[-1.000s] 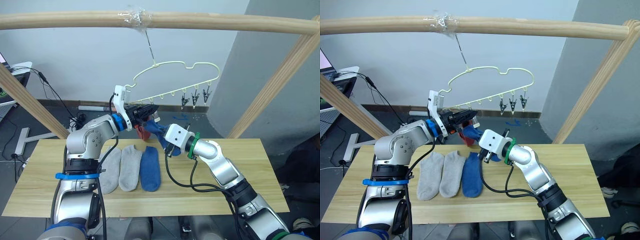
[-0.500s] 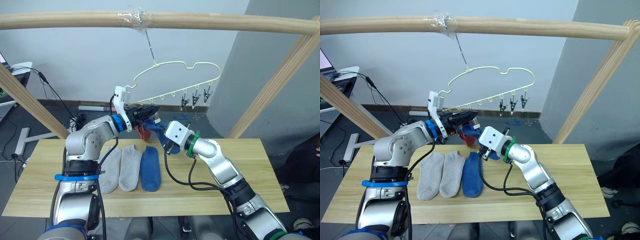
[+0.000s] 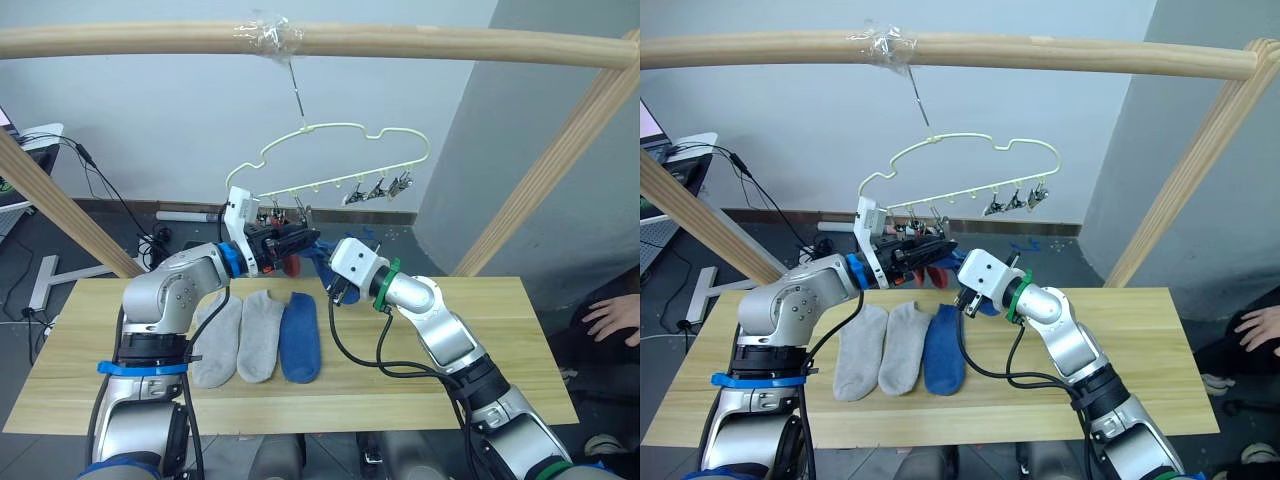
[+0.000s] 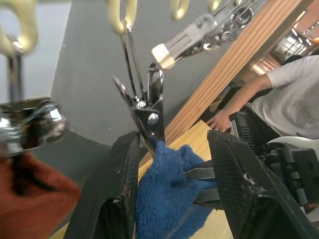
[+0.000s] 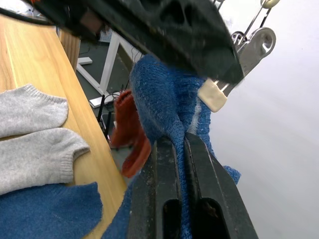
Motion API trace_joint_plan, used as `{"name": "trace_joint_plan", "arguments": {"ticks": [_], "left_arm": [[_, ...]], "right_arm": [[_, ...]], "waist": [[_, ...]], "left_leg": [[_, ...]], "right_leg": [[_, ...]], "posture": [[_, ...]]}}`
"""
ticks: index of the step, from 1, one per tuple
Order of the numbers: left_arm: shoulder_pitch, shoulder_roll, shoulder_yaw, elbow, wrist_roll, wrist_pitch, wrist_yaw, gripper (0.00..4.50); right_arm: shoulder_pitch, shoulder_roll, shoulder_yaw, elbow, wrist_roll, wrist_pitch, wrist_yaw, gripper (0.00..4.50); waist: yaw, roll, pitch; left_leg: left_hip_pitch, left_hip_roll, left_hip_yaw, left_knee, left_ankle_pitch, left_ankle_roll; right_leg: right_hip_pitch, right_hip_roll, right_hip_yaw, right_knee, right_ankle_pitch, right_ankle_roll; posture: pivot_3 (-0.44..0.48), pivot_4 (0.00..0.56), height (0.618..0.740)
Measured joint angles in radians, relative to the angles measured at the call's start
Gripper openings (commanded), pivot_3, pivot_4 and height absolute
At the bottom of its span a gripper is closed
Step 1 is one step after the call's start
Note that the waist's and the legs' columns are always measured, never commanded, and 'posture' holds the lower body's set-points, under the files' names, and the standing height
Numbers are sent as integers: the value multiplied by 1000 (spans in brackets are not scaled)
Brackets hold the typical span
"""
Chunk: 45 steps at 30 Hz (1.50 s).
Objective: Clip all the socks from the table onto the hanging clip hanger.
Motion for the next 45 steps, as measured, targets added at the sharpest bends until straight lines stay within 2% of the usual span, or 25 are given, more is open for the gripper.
{"name": "trace_joint_plan", "arguments": {"ticks": [3, 7, 11, 14, 17, 20, 24, 30, 35, 45], "left_arm": [[19, 46, -1, -27, -2, 3, -27, 2278], [35, 70, -17, -29, 26, -30, -45, 2278], [57, 78, -65, -48, 120, -175, -46, 2278], [96, 87, -81, -62, 197, -317, -61, 2278], [138, 96, -101, -81, 225, -389, -94, 2278], [201, 96, -109, -136, 233, -438, -110, 2278], [228, 77, -113, -151, 234, -470, -107, 2278], [212, 68, -110, -149, 233, -519, -109, 2278], [186, 67, -110, -147, 231, -521, -107, 2278], [152, 62, -110, -139, 230, -508, -90, 2278]], "right_arm": [[0, -3, -1, 1, 0, 1, 0, 733], [-4, -27, 5, 7, -18, 1, -1, 2102], [19, -79, 8, -31, -31, 6, 19, 2102], [68, -129, -37, -106, -8, 50, 37, 2102], [82, -145, -81, -170, 12, 100, 43, 2102], [87, -110, -121, -264, 60, 175, 35, 2102], [50, -2, -149, -314, 75, 320, -60, 2102], [-27, 106, -164, -290, 80, 470, -166, 2102], [-99, 176, -241, -214, 115, 530, -254, 2102], [-142, 162, -255, -166, 137, 555, -279, 2102]], "waist": [[-1, 0, 0], [2, 0, 0], [8, 1, 0], [10, 1, 0], [9, 1, 0], [5, 1, 1], [8, 1, 1], [8, 1, 1], [8, 1, 1], [8, 1, 1]], "left_leg": [[0, 0, 0, 0, 0, 0], [0, 0, 0, 0, 0, 0], [-1, 0, 0, 0, 0, 0], [-2, 0, 0, 0, 0, 0], [-2, 0, 0, 0, 0, 0], [-2, 1, 0, -1, 0, 0], [-2, 1, 0, 0, 0, 0], [-2, 1, 0, 0, 0, 0], [-6, 1, 0, 0, 0, 1], [-15, 1, 0, 0, 0, 1]], "right_leg": [[0, 0, 0, 0, 0, 0], [0, 0, 0, 0, 0, 0], [0, 0, 0, -1, 0, 0], [-1, -1, 0, -1, 0, 0], [-1, -1, 0, -1, 0, 0], [-2, 0, 0, 0, 0, 0], [-1, 1, -1, 0, 0, 0], [-1, 1, 0, 0, 0, 0], [-5, 1, -1, -1, 0, 0], [-14, 1, -1, 1, 3, -6]], "posture": [[-45, 207, 701], [-40, 209, 701], [-31, 210, 701], [-31, 210, 701], [-34, 211, 701], [-34, 211, 701], [-36, 214, 701], [-33, 211, 701], [-26, 209, 701], [-18, 202, 701]]}}
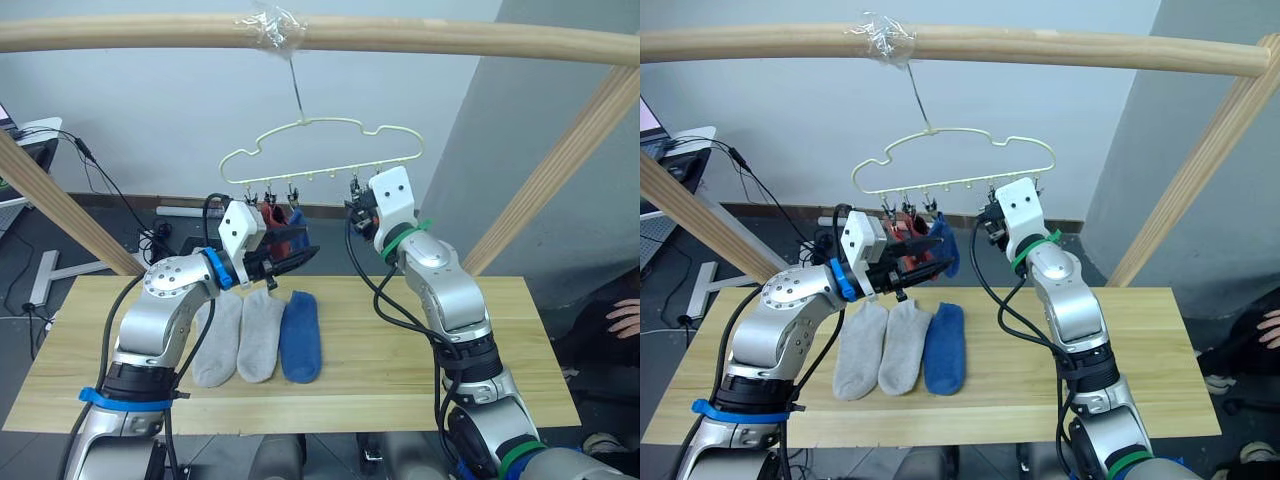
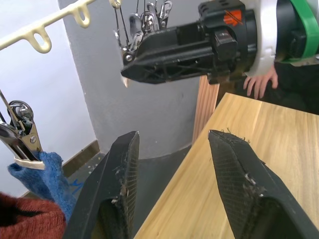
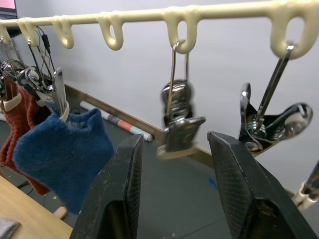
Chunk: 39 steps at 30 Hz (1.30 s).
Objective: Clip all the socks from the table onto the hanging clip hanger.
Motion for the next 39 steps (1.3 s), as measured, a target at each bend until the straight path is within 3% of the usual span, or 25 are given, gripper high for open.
{"name": "trace_joint_plan", "arguments": {"ticks": [39], "left_arm": [[-43, -22, -2, -9, -21, 56, 33, 2278]], "right_arm": [[-117, 72, -15, 142, 70, -75, -70, 2102]], "waist": [[1, 0, 0]], "left_leg": [[0, 0, 0, 0, 0, 0]], "right_leg": [[0, -1, -1, 1, 0, 0]], "posture": [[-10, 196, 701]]}}
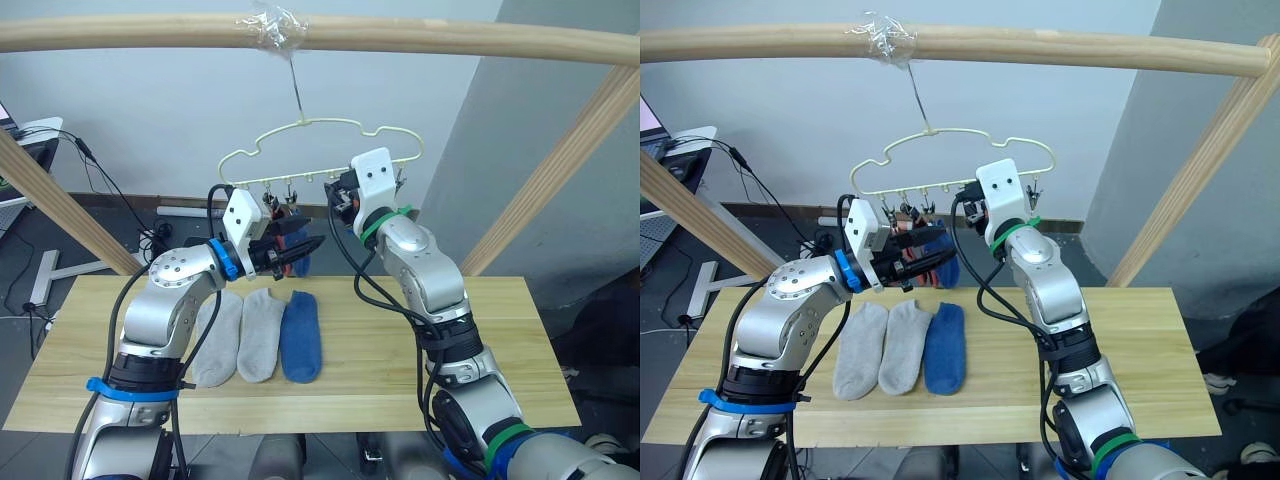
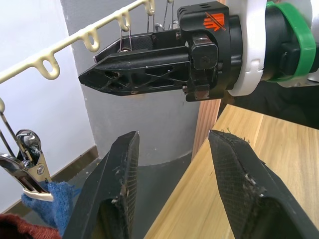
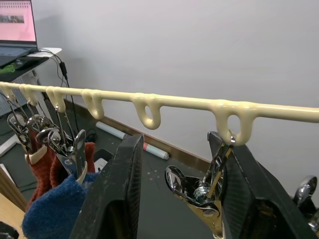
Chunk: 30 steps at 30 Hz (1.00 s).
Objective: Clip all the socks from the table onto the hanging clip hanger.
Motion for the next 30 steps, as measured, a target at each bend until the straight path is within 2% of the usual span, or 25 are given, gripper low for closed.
{"name": "trace_joint_plan", "arguments": {"ticks": [7, 10, 12, 15, 16, 20, 23, 28, 30], "left_arm": [[0, -3, 0, 0, 0, 0, 2, 2278], [0, -9, 0, 0, 0, 0, 12, 2278], [0, -13, 0, 0, 0, 1, 14, 2278], [0, -17, 0, 0, 0, 4, 21, 2278], [0, -17, 0, 0, 0, 5, 22, 2278], [1, -18, 0, 0, 0, 4, 30, 2278], [4, -17, 0, 8, 1, -7, 21, 2835], [58, -9, -15, 87, 63, -51, 12, 4373], [100, 4, -58, 153, 141, -100, 20, 4455]], "right_arm": [[0, 1, -7, 0, 21, 0, -5, 2102], [0, 3, -8, 0, 29, 0, -7, 1528], [-1, 4, -8, 0, 32, -1, -7, 837], [-2, 4, -8, 0, 35, -1, -7, 172], [-2, 4, -9, 0, 35, -1, -7, 26], [-2, 4, -9, 1, 36, -1, -7, 26], [-2, 4, -8, 1, 38, -1, -6, 0], [-2, 3, -8, 1, 39, -2, -5, 0], [-2, 3, -8, 1, 40, -3, -5, 0]], "waist": [[0, 0, 0], [0, 0, 0], [0, 0, 0], [0, 0, 0], [0, 0, 0], [0, 0, 0], [0, 0, 0], [-1, 0, 0], [-1, 0, 0]], "left_leg": [[0, 0, 0, 0, 0, 0], [0, 0, 0, 0, 0, 0], [0, 0, 0, 0, 0, 0], [0, 0, 0, 0, 0, 0], [0, 0, 0, 0, 0, 0], [0, 0, 0, 0, 0, 0], [0, 0, 0, 0, 0, 0], [1, 0, 0, 0, 0, 0], [1, 0, 0, 0, 0, 0]], "right_leg": [[0, 0, 0, 0, 0, 0], [0, 0, 0, 0, 0, 0], [0, 0, 0, 0, 0, 0], [0, 0, 0, 0, 0, 0], [0, 0, 0, 0, 0, 0], [0, 0, 0, 0, 0, 0], [0, 0, 0, 0, 0, 0], [0, 0, 0, 1, 0, 0], [0, 0, 1, 1, 0, 0]], "posture": [[-10, 196, 701], [-13, 194, 701], [-14, 194, 701], [-14, 194, 701], [-14, 194, 701], [-14, 194, 701], [-15, 196, 701], [-19, 198, 701], [-21, 198, 701]]}}
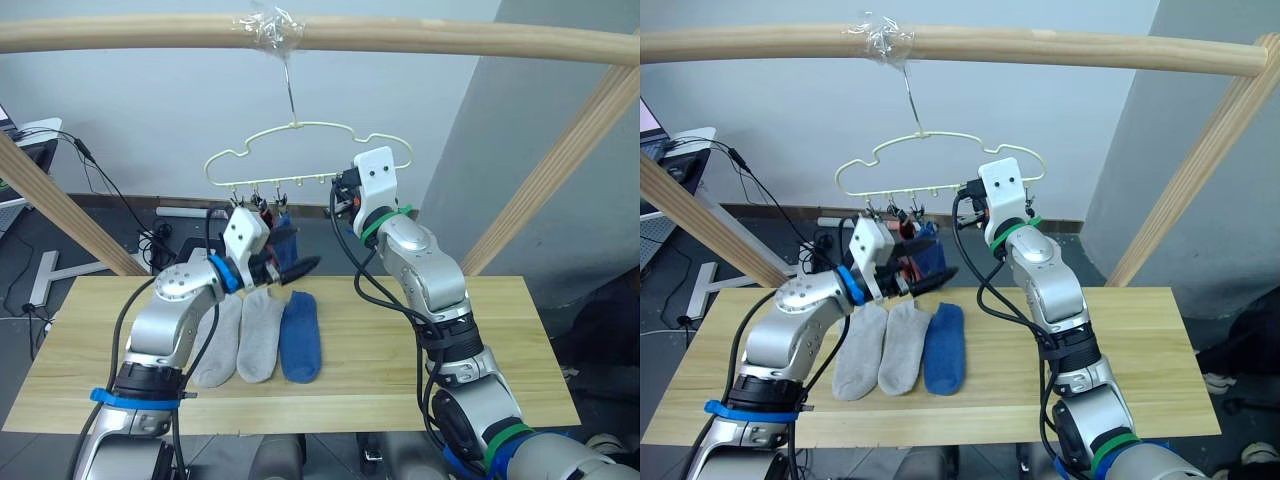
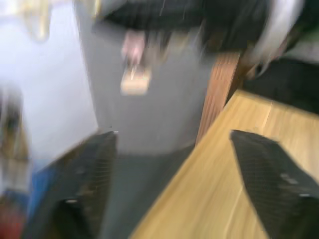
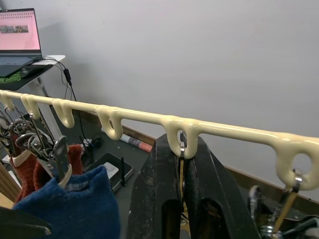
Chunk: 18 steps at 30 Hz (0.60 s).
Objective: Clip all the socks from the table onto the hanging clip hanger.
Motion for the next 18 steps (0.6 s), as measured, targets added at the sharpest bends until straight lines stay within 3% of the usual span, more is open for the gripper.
{"name": "trace_joint_plan", "arguments": {"ticks": [6, 15, 18], "left_arm": [[73, -37, -96, 119, 142, -27, 69, 4455], [29, -119, -149, 225, 282, 84, 220, 4455], [37, -118, -171, 215, 307, 120, 222, 3862]], "right_arm": [[0, -1, 1, 0, 0, 0, 1, 0], [0, -2, 5, -1, 1, 2, 4, 0], [1, -3, 8, -2, 2, 3, 4, 0]], "waist": [[2, 0, 0], [-2, 0, 0], [-2, 0, 0]], "left_leg": [[-1, -1, 0, 0, 0, 0], [-1, 0, 0, 0, 0, 0], [-1, 0, 0, 0, 0, 0]], "right_leg": [[0, -1, -1, 0, 0, 0], [0, -1, -1, 1, 0, 0], [0, -1, -1, 1, 0, 0]], "posture": [[-26, 201, 701], [-43, 204, 701], [-45, 203, 701]]}}
